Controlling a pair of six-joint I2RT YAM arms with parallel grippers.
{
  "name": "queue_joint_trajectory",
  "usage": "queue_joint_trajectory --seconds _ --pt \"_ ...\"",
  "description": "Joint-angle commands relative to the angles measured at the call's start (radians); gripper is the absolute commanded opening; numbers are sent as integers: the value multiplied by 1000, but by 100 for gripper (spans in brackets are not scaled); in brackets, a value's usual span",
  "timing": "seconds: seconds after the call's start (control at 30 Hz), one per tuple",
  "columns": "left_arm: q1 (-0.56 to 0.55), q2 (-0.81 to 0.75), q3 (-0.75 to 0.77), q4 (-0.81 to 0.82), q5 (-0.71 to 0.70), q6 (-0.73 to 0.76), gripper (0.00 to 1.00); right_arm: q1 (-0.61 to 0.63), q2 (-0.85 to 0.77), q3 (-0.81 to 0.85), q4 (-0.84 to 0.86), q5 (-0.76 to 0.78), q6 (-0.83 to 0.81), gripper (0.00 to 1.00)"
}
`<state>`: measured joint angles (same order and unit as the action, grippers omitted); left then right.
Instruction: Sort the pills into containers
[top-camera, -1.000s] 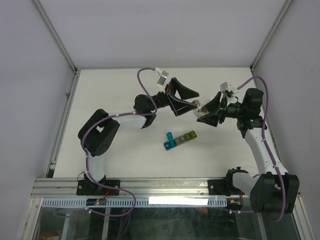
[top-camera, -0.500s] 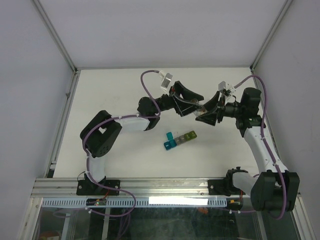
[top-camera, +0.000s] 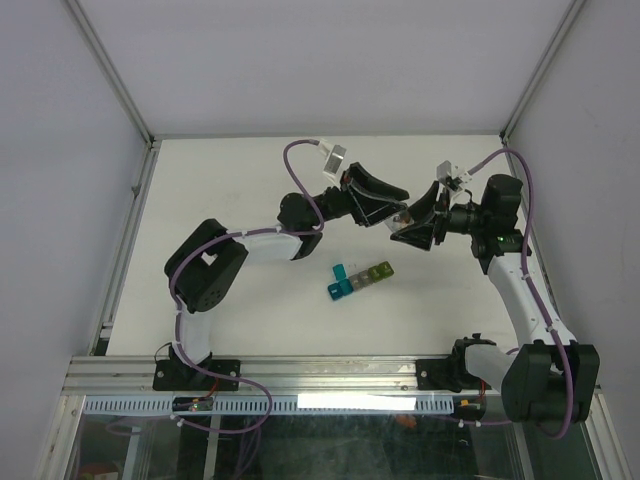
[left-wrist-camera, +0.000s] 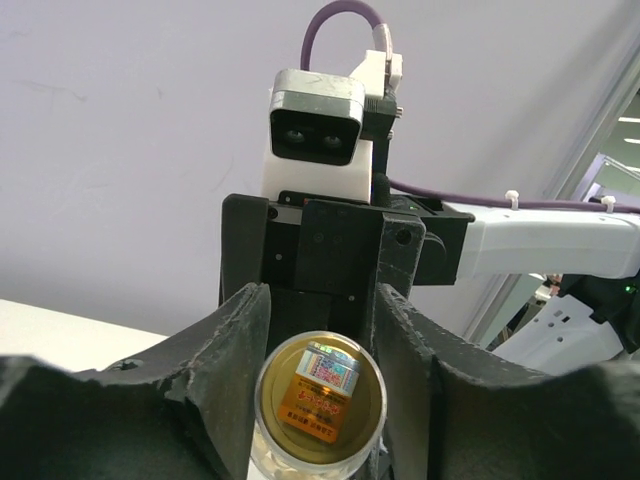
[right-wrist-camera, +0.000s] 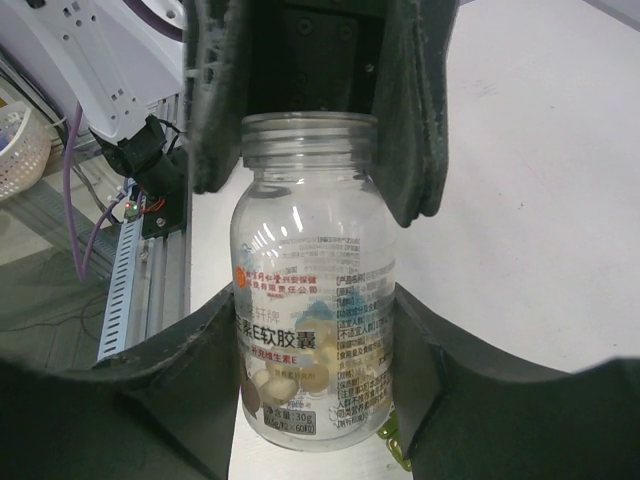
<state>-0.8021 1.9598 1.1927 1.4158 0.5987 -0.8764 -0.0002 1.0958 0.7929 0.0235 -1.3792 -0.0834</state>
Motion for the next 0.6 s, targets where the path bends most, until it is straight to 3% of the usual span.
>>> queue_joint_trajectory --seconds 0.0,0.07,0.17,0.27,0.4,0.47,0.57 --pt "-19 -1 36 114 -16 -9 32 0 -1 35 60 33 25 0" --pt "-19 2 33 121 -28 -9 0 0 -1 35 61 46 26 0" --pt "-21 -5 -1 122 -110 -10 0 5 -8 29 58 122 21 0" --pt "-49 -41 -79 45 -369 20 0 36 -33 19 43 288 -15 0" --pt "-171 -90 -99 -238 -948 146 0 72 -46 38 -25 572 -111 0" --pt "-191 -66 -12 -445 -1074 82 0 85 -45 37 -29 661 -132 0" --pt "-208 -22 118 -657 -1126 11 0 95 -41 32 -25 673 -140 0"
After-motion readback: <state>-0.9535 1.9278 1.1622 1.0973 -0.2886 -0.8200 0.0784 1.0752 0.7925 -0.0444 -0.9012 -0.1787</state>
